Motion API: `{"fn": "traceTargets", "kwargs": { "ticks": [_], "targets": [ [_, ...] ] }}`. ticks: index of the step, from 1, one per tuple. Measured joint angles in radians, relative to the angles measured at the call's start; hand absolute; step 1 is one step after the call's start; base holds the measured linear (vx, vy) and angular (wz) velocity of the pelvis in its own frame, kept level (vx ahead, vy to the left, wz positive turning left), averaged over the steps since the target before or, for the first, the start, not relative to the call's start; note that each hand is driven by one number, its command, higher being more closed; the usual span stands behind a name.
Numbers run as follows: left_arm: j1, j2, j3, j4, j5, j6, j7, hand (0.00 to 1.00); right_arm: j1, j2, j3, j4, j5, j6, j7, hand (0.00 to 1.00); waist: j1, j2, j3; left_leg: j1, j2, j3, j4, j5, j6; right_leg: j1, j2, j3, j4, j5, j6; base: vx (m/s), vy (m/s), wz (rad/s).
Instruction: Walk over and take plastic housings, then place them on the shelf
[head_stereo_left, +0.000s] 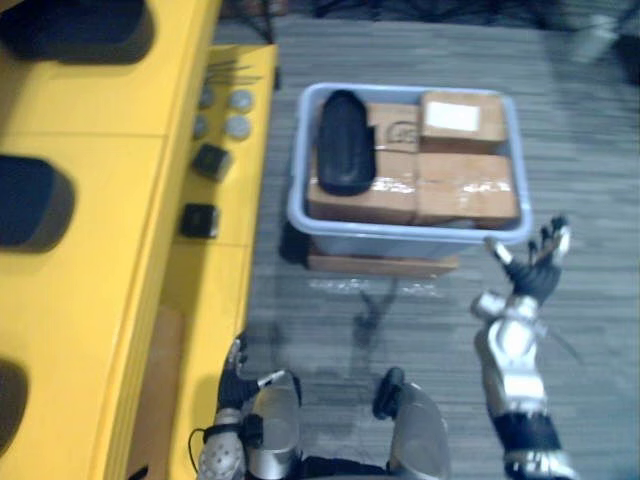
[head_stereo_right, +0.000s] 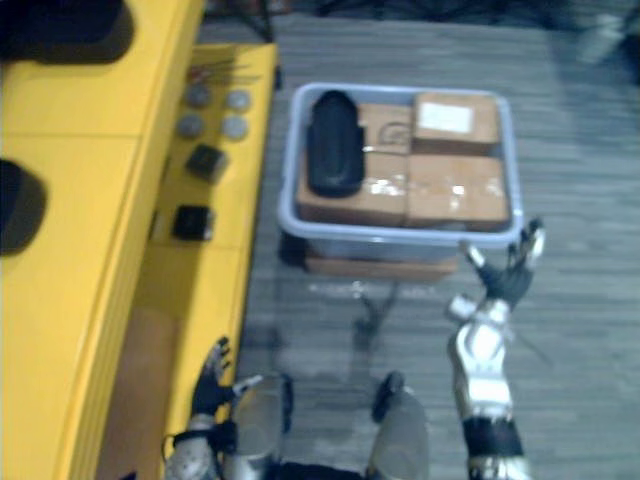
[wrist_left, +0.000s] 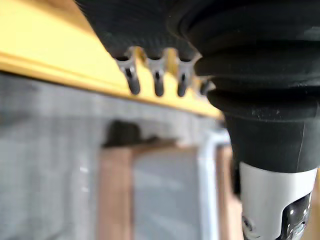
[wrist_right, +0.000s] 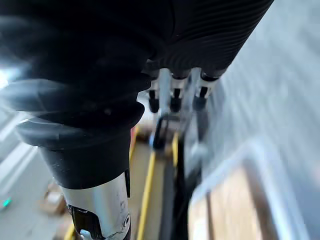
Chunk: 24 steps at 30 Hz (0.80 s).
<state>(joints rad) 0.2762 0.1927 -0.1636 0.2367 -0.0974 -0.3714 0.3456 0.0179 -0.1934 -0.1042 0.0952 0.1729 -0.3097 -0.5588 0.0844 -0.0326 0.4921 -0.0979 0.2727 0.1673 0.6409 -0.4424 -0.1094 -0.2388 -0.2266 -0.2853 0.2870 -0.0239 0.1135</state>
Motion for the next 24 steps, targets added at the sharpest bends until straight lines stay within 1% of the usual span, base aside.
{"fn": "traceTargets", "kwargs": {
  "ticks": [1,2,3,4,5,6,7,8,9,10,11,12,13,15,16,17,18,20,21,22,23,24],
  "targets": [
    [0.0,0.0,0.009,-0.002,0.0,0.0,0.007,0.0,0.024,0.011,0.0,-0.013,0.0,0.0,0.008,0.0,0.0,-0.01,-0.006,0.007,0.016,0.005,0.006,-0.009,-0.016,-0.004,0.002,-0.005,0.002,0.022,0.002,0.11,-0.183,-0.35],
    [-0.003,-0.006,0.018,-0.003,0.0,0.003,0.018,0.0,0.054,0.026,0.0,-0.031,0.001,0.0,0.02,0.0,-0.001,-0.014,-0.012,0.019,0.041,0.006,0.011,-0.017,-0.035,-0.002,0.013,-0.023,0.015,0.075,0.0,0.2,-0.214,-0.23],
    [-0.012,-0.01,0.019,-0.002,0.001,0.006,0.028,0.0,0.07,0.032,-0.001,-0.041,0.001,0.0,0.037,0.0,-0.012,-0.013,-0.013,0.031,0.07,0.001,0.013,-0.017,-0.054,-0.001,0.037,-0.028,0.044,0.092,-0.024,0.19,-0.185,-0.14],
    [-0.024,-0.027,0.02,-0.003,0.003,0.013,0.034,0.0,0.08,0.036,-0.002,-0.044,0.004,0.0,0.055,0.0,-0.031,-0.001,-0.019,0.034,0.092,-0.018,0.002,-0.006,-0.075,-0.006,0.051,-0.045,0.085,0.074,-0.042,0.3,-0.269,0.03],
    [-0.043,-0.047,0.01,-0.006,0.006,0.036,0.031,0.0,0.095,0.039,-0.002,-0.044,0.007,0.001,0.071,0.0,-0.055,0.004,-0.022,0.076,0.099,-0.022,-0.051,0.009,-0.103,-0.01,0.052,-0.045,0.149,0.027,-0.046,0.26,-0.217,0.17],
    [-0.045,-0.06,0.0,-0.012,0.007,0.056,0.021,0.0,0.112,0.039,-0.001,-0.045,-0.004,0.007,0.088,0.0,-0.076,0.006,-0.035,0.126,0.097,-0.017,-0.103,0.026,-0.118,-0.011,0.044,-0.042,0.216,-0.038,-0.047,0.27,-0.215,0.21],
    [-0.041,-0.065,-0.006,-0.012,0.002,0.063,0.016,0.0,0.126,0.039,-0.001,-0.045,-0.01,0.01,0.095,0.0,-0.085,0.007,-0.047,0.14,0.094,-0.019,-0.116,0.037,-0.113,-0.013,0.041,-0.042,0.24,-0.068,-0.052,0.26,-0.227,0.14],
    [-0.027,-0.087,-0.011,-0.008,-0.022,0.074,-0.001,0.0,0.15,0.039,0.004,-0.045,-0.009,0.011,0.101,0.0,-0.097,0.011,-0.082,0.13,0.091,-0.026,-0.115,0.069,-0.066,-0.027,0.042,-0.044,0.269,-0.109,-0.062,0.29,-0.308,-0.04],
    [-0.019,-0.097,-0.014,0.006,-0.055,0.08,-0.015,0.0,0.164,0.039,0.006,-0.046,0.004,0.011,0.103,0.0,-0.099,0.017,-0.106,0.099,0.09,-0.039,-0.088,0.128,0.031,-0.026,0.053,-0.045,0.252,-0.122,-0.071,0.28,-0.331,-0.1],
    [-0.018,-0.103,-0.014,0.014,-0.058,0.082,-0.019,0.0,0.17,0.038,0.006,-0.046,0.008,0.01,0.108,0.0,-0.099,0.02,-0.112,0.082,0.09,-0.045,-0.072,0.167,0.071,-0.018,0.061,-0.047,0.231,-0.123,-0.074,0.23,-0.319,-0.15],
    [-0.01,-0.105,-0.013,0.027,-0.065,0.081,-0.028,0.0,0.18,0.037,0.005,-0.047,0.011,0.01,0.132,0.0,-0.1,0.025,-0.118,0.064,0.096,-0.04,-0.053,0.257,0.098,0.005,0.076,-0.051,0.187,-0.119,-0.088,0.23,-0.305,-0.09],
    [0.001,-0.106,-0.014,0.033,-0.098,0.081,-0.04,0.0,0.185,0.033,0.004,-0.049,0.023,0.01,0.163,0.0,-0.104,0.03,-0.122,0.062,0.105,-0.02,-0.056,0.333,0.092,0.033,0.088,-0.06,0.146,-0.114,-0.105,0.22,-0.288,-0.05],
    [0.002,-0.109,-0.016,0.041,-0.103,0.081,-0.045,0.0,0.188,0.029,0.001,-0.049,0.033,0.009,0.181,0.0,-0.105,0.034,-0.126,0.06,0.104,-0.014,-0.056,0.346,0.085,0.042,0.089,-0.064,0.129,-0.11,-0.114,0.22,-0.228,0.01],
    [0.001,-0.128,-0.018,0.06,-0.099,0.075,-0.046,0.0,0.203,0.011,-0.004,-0.049,0.056,-0.001,0.254,0.0,-0.107,0.044,-0.134,0.037,0.06,-0.01,-0.048,0.306,0.02,0.083,0.09,-0.077,0.062,-0.102,-0.125,0.18,-0.161,0.11],
    [0.003,-0.127,-0.018,0.06,-0.099,0.072,-0.046,0.0,0.204,0.006,-0.002,-0.049,0.072,-0.002,0.276,0.0,-0.106,0.048,-0.136,0.028,0.05,0.002,-0.048,0.295,0.014,0.093,0.09,-0.085,0.048,-0.101,-0.125,0.15,-0.101,0.3],
    [0.003,-0.125,-0.016,0.06,-0.1,0.071,-0.047,0.0,0.206,0.003,0.0,-0.049,0.101,-0.011,0.312,0.0,-0.107,0.056,-0.14,0.009,0.035,0.029,-0.062,0.279,0.015,0.125,0.094,-0.107,0.014,-0.098,-0.123,0.14,-0.054,0.35],
    [0.003,-0.123,-0.014,0.06,-0.1,0.07,-0.047,0.0,0.207,0.003,0.002,-0.047,0.118,-0.019,0.326,0.0,-0.107,0.057,-0.141,0.005,0.023,0.042,-0.078,0.271,0.017,0.145,0.095,-0.118,-0.002,-0.096,-0.121,0.15,-0.029,0.49],
    [0.011,-0.122,-0.013,0.061,-0.1,0.069,-0.06,0.0,0.176,0.001,0.022,-0.042,0.16,-0.052,0.356,0.0,-0.095,0.063,-0.145,-0.026,-0.027,0.055,-0.171,0.266,0.017,0.195,0.091,-0.148,-0.057,-0.08,-0.104,0.1,0.041,0.38],
    [0.013,-0.122,-0.013,0.063,-0.1,0.069,-0.066,0.0,0.155,0.001,0.027,-0.032,0.167,-0.062,0.358,0.0,-0.094,0.064,-0.146,-0.038,-0.039,0.053,-0.195,0.266,0.017,0.204,0.086,-0.154,-0.069,-0.075,-0.097,0.06,0.143,0.19],
    [0.017,-0.122,-0.015,0.068,-0.1,0.069,-0.078,0.0,0.109,-0.002,0.045,0.001,0.179,-0.081,0.357,0.0,-0.086,0.065,-0.147,-0.045,-0.069,0.053,-0.266,0.293,0.022,0.207,0.068,-0.154,-0.073,-0.068,-0.082,0.06,0.171,0.05],
    [0.026,-0.124,-0.018,0.07,-0.1,0.07,-0.086,0.0,0.069,-0.013,0.051,0.029,0.183,-0.084,0.353,0.0,-0.081,0.078,-0.153,-0.048,-0.08,0.054,-0.327,0.365,0.017,0.205,0.064,-0.15,-0.074,-0.066,-0.061,0.06,0.23,-0.02],
    [0.027,-0.122,-0.016,0.079,-0.1,0.074,-0.091,0.0,0.034,-0.01,0.058,0.064,0.179,-0.084,0.34,0.0,-0.07,0.082,-0.157,-0.04,-0.098,0.053,-0.338,0.347,0.015,0.206,0.049,-0.143,-0.075,-0.062,-0.044,0.07,0.27,0.1]
  ]
}}
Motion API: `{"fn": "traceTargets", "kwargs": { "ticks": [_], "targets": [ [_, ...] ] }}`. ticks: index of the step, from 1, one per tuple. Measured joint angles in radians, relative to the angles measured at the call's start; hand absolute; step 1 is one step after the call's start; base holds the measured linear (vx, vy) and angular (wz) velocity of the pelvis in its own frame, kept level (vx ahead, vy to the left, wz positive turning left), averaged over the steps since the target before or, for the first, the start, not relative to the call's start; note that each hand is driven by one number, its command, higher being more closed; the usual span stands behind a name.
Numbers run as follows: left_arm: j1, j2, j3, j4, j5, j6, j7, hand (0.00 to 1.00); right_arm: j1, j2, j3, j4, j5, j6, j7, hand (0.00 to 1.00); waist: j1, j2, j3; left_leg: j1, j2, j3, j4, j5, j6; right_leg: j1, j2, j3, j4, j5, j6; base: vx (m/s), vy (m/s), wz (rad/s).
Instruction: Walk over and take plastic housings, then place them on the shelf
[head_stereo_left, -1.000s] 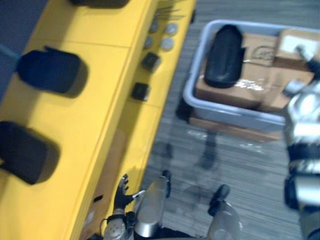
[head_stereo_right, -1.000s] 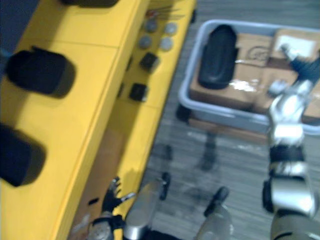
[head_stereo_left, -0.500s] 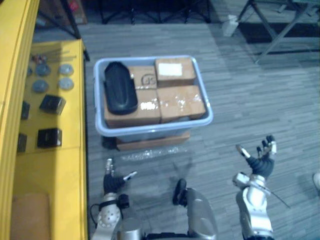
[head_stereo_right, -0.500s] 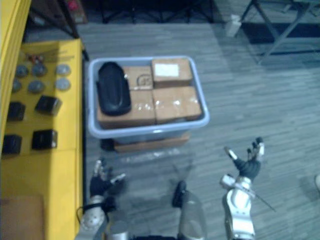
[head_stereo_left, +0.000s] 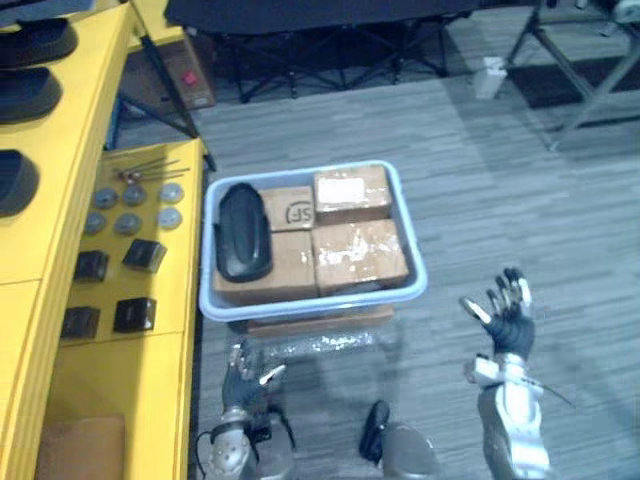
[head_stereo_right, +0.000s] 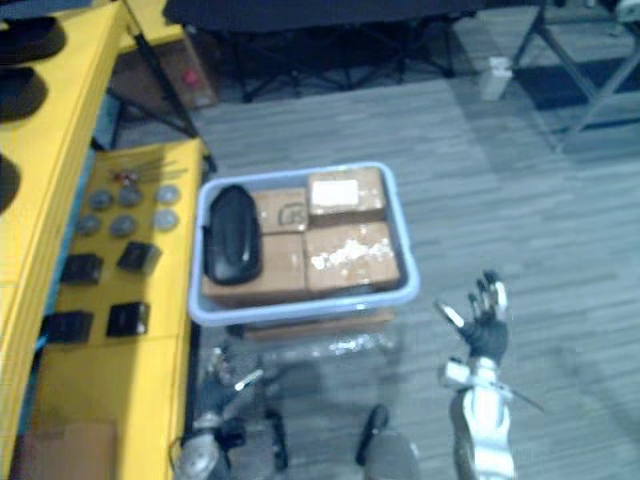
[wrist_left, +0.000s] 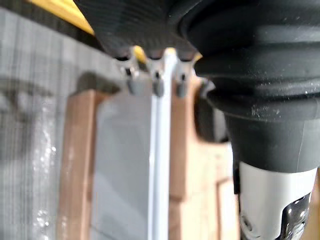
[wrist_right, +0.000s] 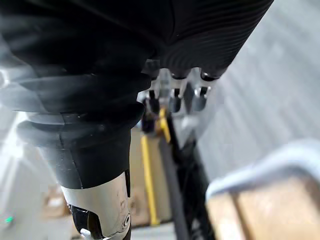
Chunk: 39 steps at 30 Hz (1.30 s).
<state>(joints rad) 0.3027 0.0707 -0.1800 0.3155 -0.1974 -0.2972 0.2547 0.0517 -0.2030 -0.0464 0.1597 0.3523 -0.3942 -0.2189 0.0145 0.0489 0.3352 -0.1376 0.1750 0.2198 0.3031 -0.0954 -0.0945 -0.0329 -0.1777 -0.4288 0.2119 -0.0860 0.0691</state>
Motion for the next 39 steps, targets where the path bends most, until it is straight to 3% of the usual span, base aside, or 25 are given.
{"fn": "traceTargets", "kwargs": {
  "ticks": [3,5,7,9,12,15,19,25,28,35,39],
  "targets": [
    [-0.013,0.005,0.004,0.047,0.009,0.018,0.011,0.0,-0.131,0.001,0.012,0.098,0.012,0.011,-0.023,0.0,0.033,-0.005,0.0,-0.008,-0.083,0.0,-0.018,-0.007,0.021,0.001,-0.071,-0.004,-0.008,0.036,0.055,0.07,0.275,0.21],
    [-0.012,0.012,0.017,0.074,0.007,0.029,0.038,0.0,-0.227,-0.002,0.01,0.16,0.027,0.034,-0.023,0.0,0.051,-0.005,0.001,-0.015,-0.108,-0.017,-0.01,-0.01,0.03,0.02,-0.087,-0.017,-0.03,0.053,0.07,0.03,0.168,0.31],
    [-0.019,0.02,0.052,0.098,0.008,0.031,0.06,0.0,-0.351,-0.023,0.01,0.231,0.028,0.06,-0.021,0.0,0.068,-0.008,0.004,-0.041,-0.115,-0.048,0.005,-0.011,0.04,0.033,-0.084,-0.047,-0.055,0.071,0.071,-0.03,0.087,0.43],
    [-0.031,0.027,0.09,0.125,0.007,0.029,0.089,0.0,-0.546,-0.115,0.008,0.355,0.044,0.114,-0.023,0.0,0.113,-0.006,0.026,-0.073,-0.127,-0.095,0.001,0.001,0.059,0.036,-0.081,-0.094,-0.064,0.079,0.069,-0.08,0.042,0.55],
    [-0.031,0.03,0.125,0.165,0.008,0.015,0.093,0.0,-0.744,-0.201,0.008,0.5,0.049,0.166,-0.025,0.0,0.145,-0.002,0.073,-0.088,-0.144,-0.135,-0.034,0.033,0.071,0.035,-0.086,-0.127,-0.062,0.081,0.067,-0.11,0.025,0.46],
    [-0.033,0.029,0.133,0.219,0.008,0.001,0.09,0.0,-0.893,-0.271,0.011,0.66,0.066,0.216,-0.047,0.0,0.192,0.009,0.101,-0.109,-0.161,-0.175,-0.072,0.07,0.075,0.024,-0.089,-0.16,-0.062,0.08,0.066,-0.1,0.024,0.47],
    [-0.031,0.022,0.127,0.271,0.007,-0.026,0.079,0.0,-0.994,-0.304,0.039,0.8,0.067,0.271,-0.051,0.0,0.235,0.021,0.108,-0.122,-0.171,-0.197,-0.098,0.098,0.076,0.014,-0.093,-0.183,-0.061,0.08,0.065,-0.02,0.016,0.22],
    [-0.052,-0.009,0.087,0.313,-0.001,-0.047,0.046,0.0,-1.089,-0.387,0.061,0.906,0.061,0.341,-0.015,0.0,0.254,0.08,0.143,-0.149,-0.187,-0.223,-0.096,0.11,0.082,-0.003,-0.107,-0.201,-0.04,0.077,0.062,-0.02,0.033,0.14],
    [-0.059,-0.006,0.077,0.331,-0.003,-0.068,0.042,0.0,-1.105,-0.4,0.088,0.95,0.034,0.372,0.028,0.0,0.258,0.085,0.145,-0.164,-0.187,-0.235,-0.094,0.112,0.079,-0.018,-0.107,-0.202,-0.027,0.067,0.053,-0.03,0.014,0.07],
    [-0.08,-0.001,0.034,0.343,-0.041,-0.071,0.041,0.0,-1.157,-0.416,0.147,1.001,-0.019,0.438,0.089,0.0,0.28,0.114,0.158,-0.161,-0.186,-0.243,-0.124,0.135,0.074,-0.038,-0.118,-0.203,0.012,0.039,0.053,-0.04,-0.015,0.04],
    [-0.096,0.0,0.002,0.354,-0.058,-0.071,0.041,0.0,-1.16,-0.416,0.192,1.033,-0.056,0.441,0.135,0.0,0.294,0.132,0.163,-0.161,-0.185,-0.246,-0.138,0.146,0.07,-0.052,-0.122,-0.202,0.035,0.029,0.049,-0.04,-0.026,0.01]
  ]
}}
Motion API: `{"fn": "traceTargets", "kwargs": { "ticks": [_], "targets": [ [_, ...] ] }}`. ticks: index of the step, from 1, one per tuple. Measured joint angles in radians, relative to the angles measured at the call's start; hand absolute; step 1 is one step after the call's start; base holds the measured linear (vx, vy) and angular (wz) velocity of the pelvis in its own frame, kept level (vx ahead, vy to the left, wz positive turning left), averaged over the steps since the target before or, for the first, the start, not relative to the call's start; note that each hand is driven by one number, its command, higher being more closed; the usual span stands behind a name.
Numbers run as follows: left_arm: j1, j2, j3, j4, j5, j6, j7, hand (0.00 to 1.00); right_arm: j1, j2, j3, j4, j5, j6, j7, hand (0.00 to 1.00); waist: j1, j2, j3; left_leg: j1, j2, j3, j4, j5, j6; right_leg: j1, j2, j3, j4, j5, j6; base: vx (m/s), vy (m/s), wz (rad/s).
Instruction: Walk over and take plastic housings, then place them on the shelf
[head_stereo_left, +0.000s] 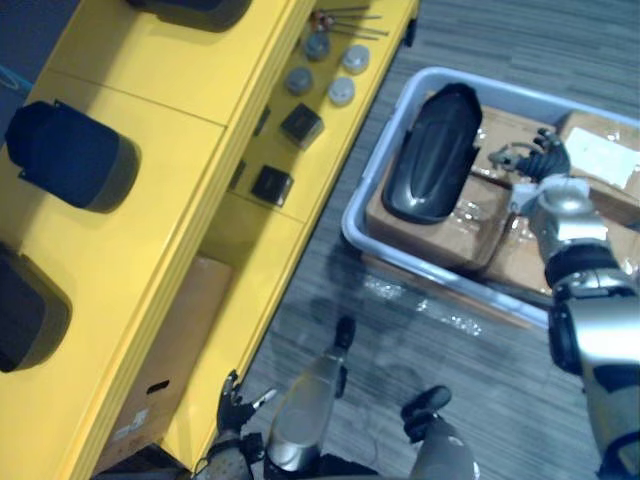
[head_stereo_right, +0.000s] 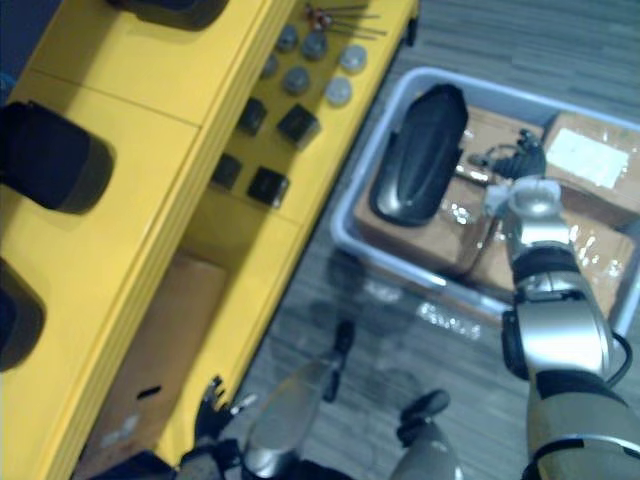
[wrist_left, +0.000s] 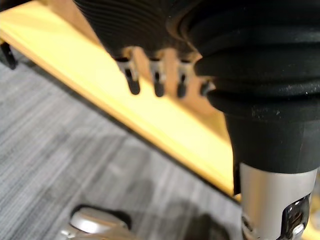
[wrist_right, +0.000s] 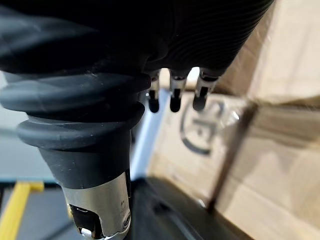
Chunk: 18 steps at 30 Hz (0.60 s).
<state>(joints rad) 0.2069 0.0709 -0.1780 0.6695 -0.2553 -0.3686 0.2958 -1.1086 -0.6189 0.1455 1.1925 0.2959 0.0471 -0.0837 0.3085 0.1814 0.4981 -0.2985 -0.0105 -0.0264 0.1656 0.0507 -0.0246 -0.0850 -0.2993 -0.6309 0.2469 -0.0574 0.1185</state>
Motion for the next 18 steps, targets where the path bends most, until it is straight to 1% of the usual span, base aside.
{"fn": "traceTargets", "kwargs": {
  "ticks": [4,6,9,13,14,15,16,18],
  "targets": [
    [-0.002,0.0,-0.004,0.0,-0.018,0.0,-0.001,0.0,-0.002,0.0,0.016,0.007,-0.017,-0.001,0.002,0.0,0.004,0.0,0.0,0.003,-0.001,-0.014,-0.015,0.013,-0.005,-0.004,-0.005,-0.005,0.021,-0.016,-0.001,-0.04,-0.033,0.1],
    [-0.004,0.003,-0.015,0.0,-0.024,0.0,-0.006,0.0,-0.009,0.0,0.022,0.006,-0.022,-0.001,0.017,0.0,0.012,0.001,0.0,0.001,0.001,-0.019,-0.024,0.022,-0.01,-0.019,-0.013,-0.003,0.049,-0.032,-0.007,-0.05,-0.034,0.07],
    [-0.005,0.014,-0.036,0.001,-0.052,0.001,-0.007,0.0,-0.009,0.002,0.055,0.007,-0.037,0.001,0.025,0.0,0.011,0.002,-0.001,0.002,0.005,-0.019,-0.025,0.024,-0.013,-0.024,-0.014,-0.001,0.061,-0.038,-0.01,-0.06,-0.047,-0.02],
    [-0.009,0.021,-0.048,0.005,-0.054,0.001,-0.008,0.0,-0.008,0.002,0.058,0.009,-0.053,0.014,0.031,0.0,0.011,0.006,-0.002,0.002,0.007,-0.019,-0.04,0.037,-0.016,-0.039,-0.018,0.002,0.08,-0.048,-0.013,-0.06,-0.036,-0.01],
    [-0.012,0.021,-0.051,0.007,-0.055,0.001,-0.008,0.0,-0.008,0.002,0.059,0.011,-0.057,0.019,0.032,0.0,0.011,0.01,0.0,0.002,0.007,-0.019,-0.045,0.04,-0.016,-0.041,-0.018,0.002,0.082,-0.05,-0.016,-0.08,-0.047,0.04],
    [-0.017,0.025,-0.068,0.014,-0.061,0.001,-0.008,0.0,-0.009,0.0,0.06,0.01,-0.07,0.02,0.033,0.0,0.011,0.021,-0.002,0.002,0.008,-0.02,-0.057,0.05,-0.016,-0.05,-0.02,0.002,0.09,-0.052,-0.016,-0.05,-0.032,0.02],
    [-0.017,0.025,-0.071,0.016,-0.061,0.001,-0.008,0.0,-0.009,-0.001,0.06,0.01,-0.076,0.02,0.034,0.0,0.012,0.022,-0.002,0.001,0.008,-0.02,-0.058,0.051,-0.016,-0.053,-0.021,0.002,0.093,-0.052,-0.016,-0.06,-0.038,0.0],
    [-0.019,0.025,-0.083,0.022,-0.062,0.001,-0.009,0.0,-0.011,-0.004,0.063,0.009,-0.079,0.029,0.038,0.0,0.014,0.036,-0.008,0.001,0.007,-0.02,-0.058,0.053,-0.018,-0.059,-0.029,0.002,0.114,-0.062,-0.018,-0.06,-0.041,0.0]
  ]
}}
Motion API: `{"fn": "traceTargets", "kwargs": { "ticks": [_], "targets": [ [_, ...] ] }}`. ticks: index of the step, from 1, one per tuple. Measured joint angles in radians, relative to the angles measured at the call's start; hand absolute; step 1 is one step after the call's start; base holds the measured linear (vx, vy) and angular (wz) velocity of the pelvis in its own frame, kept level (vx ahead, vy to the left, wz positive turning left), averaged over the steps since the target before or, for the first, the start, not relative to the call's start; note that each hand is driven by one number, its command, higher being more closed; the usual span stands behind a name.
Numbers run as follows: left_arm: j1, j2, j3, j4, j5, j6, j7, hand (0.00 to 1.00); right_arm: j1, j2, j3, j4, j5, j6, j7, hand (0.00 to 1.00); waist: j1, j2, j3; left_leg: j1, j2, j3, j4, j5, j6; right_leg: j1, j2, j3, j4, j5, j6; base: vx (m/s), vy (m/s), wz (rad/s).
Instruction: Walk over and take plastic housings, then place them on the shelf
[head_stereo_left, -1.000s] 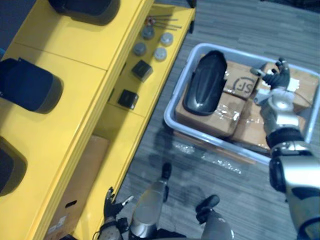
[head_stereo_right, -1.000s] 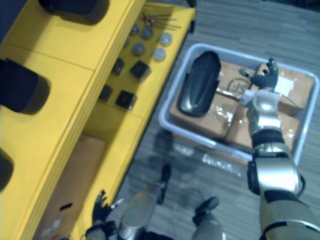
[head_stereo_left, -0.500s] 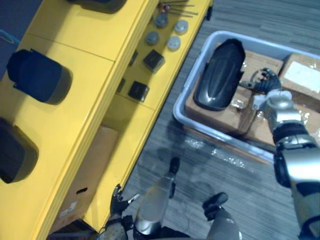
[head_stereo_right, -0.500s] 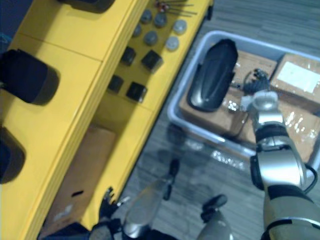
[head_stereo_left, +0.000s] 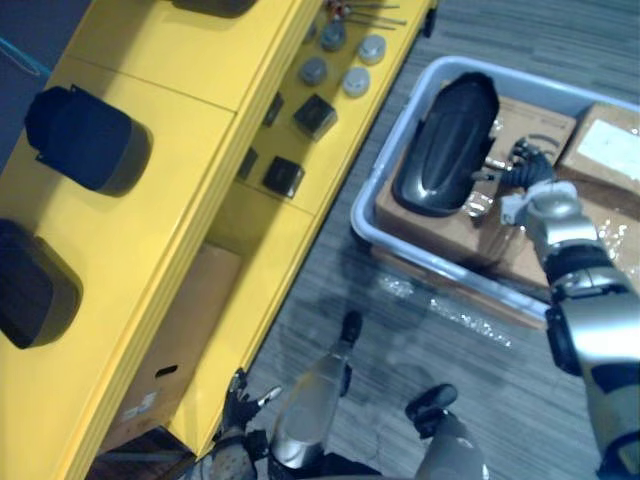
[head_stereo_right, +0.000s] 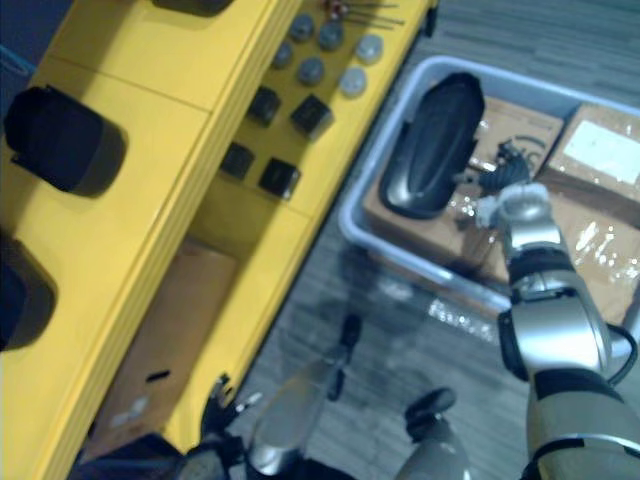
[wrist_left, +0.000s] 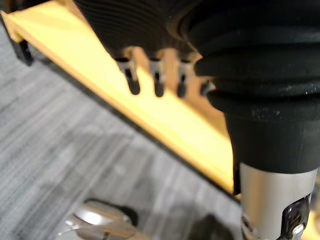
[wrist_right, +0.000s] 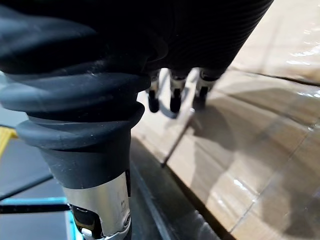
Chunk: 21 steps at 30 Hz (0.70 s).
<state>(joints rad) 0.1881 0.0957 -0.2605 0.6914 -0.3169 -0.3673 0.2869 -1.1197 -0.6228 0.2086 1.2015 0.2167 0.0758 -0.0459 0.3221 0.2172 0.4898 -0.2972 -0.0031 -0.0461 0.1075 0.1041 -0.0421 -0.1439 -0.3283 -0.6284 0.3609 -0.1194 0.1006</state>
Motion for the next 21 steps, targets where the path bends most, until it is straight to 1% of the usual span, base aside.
{"fn": "traceTargets", "kwargs": {
  "ticks": [2,3,5,8,10,12,13,14,16,17,18,20,21],
  "targets": [
    [0.0,0.0,-0.005,0.001,0.0,0.0,-0.006,0.0,0.0,0.0,0.001,-0.003,-0.007,0.012,-0.001,0.0,0.001,0.005,-0.004,-0.001,0.001,-0.001,0.0,0.001,-0.001,-0.004,-0.001,0.0,0.004,-0.005,-0.001,-0.05,-0.038,0.01],
    [-0.001,0.0,-0.007,0.002,-0.001,0.0,-0.006,0.0,0.0,-0.001,0.001,-0.006,-0.013,0.016,-0.002,1.0,0.003,0.007,-0.005,-0.002,0.001,-0.001,0.0,0.001,-0.002,-0.007,-0.002,0.001,0.006,-0.007,-0.003,-0.04,-0.027,-0.01],
    [-0.014,0.001,-0.025,0.024,-0.031,-0.001,-0.007,0.0,0.0,-0.009,0.002,-0.008,-0.028,0.024,-0.003,1.0,0.01,0.017,-0.012,-0.007,0.001,-0.003,0.0,0.002,-0.003,-0.015,-0.005,0.002,0.016,-0.014,-0.004,-0.04,-0.035,0.01],
    [-0.027,0.0,-0.036,0.042,-0.037,-0.001,-0.017,0.0,-0.001,-0.032,0.007,-0.007,-0.056,0.055,-0.022,1.0,0.023,0.025,-0.018,-0.01,0.0,-0.006,0.001,0.003,-0.005,-0.023,-0.01,0.001,0.034,-0.026,-0.003,-0.04,-0.045,0.04],
    [-0.033,0.0,-0.037,0.05,-0.04,-0.001,-0.022,0.0,-0.005,-0.043,0.01,-0.007,-0.075,0.06,-0.022,1.0,0.027,0.032,-0.019,-0.023,0.001,-0.012,0.004,0.005,-0.007,-0.036,-0.012,-0.002,0.045,-0.029,-0.006,-0.02,-0.034,0.05],
    [-0.034,-0.004,-0.04,0.066,-0.044,0.0,-0.028,0.0,-0.004,-0.052,0.009,0.005,-0.093,0.097,-0.026,1.0,0.031,0.043,-0.027,-0.034,-0.005,-0.015,0.006,0.007,-0.007,-0.049,-0.022,-0.003,0.062,-0.036,-0.005,-0.02,-0.021,0.06],
    [-0.035,-0.005,-0.043,0.068,-0.053,0.0,-0.028,0.0,-0.004,-0.053,0.011,0.006,-0.102,0.106,-0.027,1.0,0.031,0.045,-0.029,-0.036,-0.007,-0.017,0.007,0.007,-0.007,-0.051,-0.024,-0.004,0.065,-0.038,-0.005,-0.01,-0.015,0.06],
    [-0.037,-0.005,-0.052,0.074,-0.068,0.0,-0.031,0.0,-0.003,-0.051,0.011,0.008,-0.126,0.127,-0.037,1.0,0.035,0.05,-0.032,-0.036,-0.008,-0.019,0.007,0.007,-0.007,-0.051,-0.026,-0.005,0.067,-0.041,-0.005,-0.01,-0.013,0.05],
    [-0.041,-0.005,-0.063,0.076,-0.071,0.0,-0.034,0.0,-0.003,-0.056,0.012,0.011,-0.17,0.152,-0.047,1.0,0.048,0.056,-0.036,-0.036,-0.009,-0.021,0.008,0.007,-0.007,-0.051,-0.029,-0.007,0.072,-0.047,-0.004,-0.02,-0.022,0.06],
    [-0.041,-0.005,-0.066,0.076,-0.072,0.0,-0.035,0.0,-0.003,-0.057,0.012,0.015,-0.198,0.172,-0.055,1.0,0.052,0.057,-0.037,-0.037,-0.011,-0.025,0.008,0.007,-0.007,-0.051,-0.033,-0.01,0.079,-0.053,-0.003,-0.02,-0.025,0.09],
    [-0.041,-0.005,-0.066,0.075,-0.075,0.0,-0.036,0.0,-0.003,-0.056,0.014,0.016,-0.206,0.18,-0.063,1.0,0.053,0.057,-0.037,-0.037,-0.012,-0.026,0.008,0.007,-0.007,-0.051,-0.034,-0.013,0.083,-0.055,-0.003,-0.03,-0.03,0.1],
    [-0.041,-0.005,-0.067,0.076,-0.078,0.0,-0.051,0.0,-0.004,-0.054,0.019,0.018,-0.258,0.219,-0.074,1.0,0.057,0.058,-0.038,-0.041,-0.012,-0.03,0.009,0.007,-0.008,-0.051,-0.036,-0.021,0.086,-0.058,-0.005,-0.03,-0.027,0.09],
    [-0.041,-0.005,-0.066,0.075,-0.078,0.0,-0.061,0.0,-0.006,-0.054,0.018,0.024,-0.29,0.244,-0.092,1.0,0.058,0.059,-0.038,-0.046,-0.013,-0.035,0.01,0.007,-0.008,-0.051,-0.036,-0.028,0.086,-0.058,-0.005,-0.02,-0.017,0.11]
  ]
}}
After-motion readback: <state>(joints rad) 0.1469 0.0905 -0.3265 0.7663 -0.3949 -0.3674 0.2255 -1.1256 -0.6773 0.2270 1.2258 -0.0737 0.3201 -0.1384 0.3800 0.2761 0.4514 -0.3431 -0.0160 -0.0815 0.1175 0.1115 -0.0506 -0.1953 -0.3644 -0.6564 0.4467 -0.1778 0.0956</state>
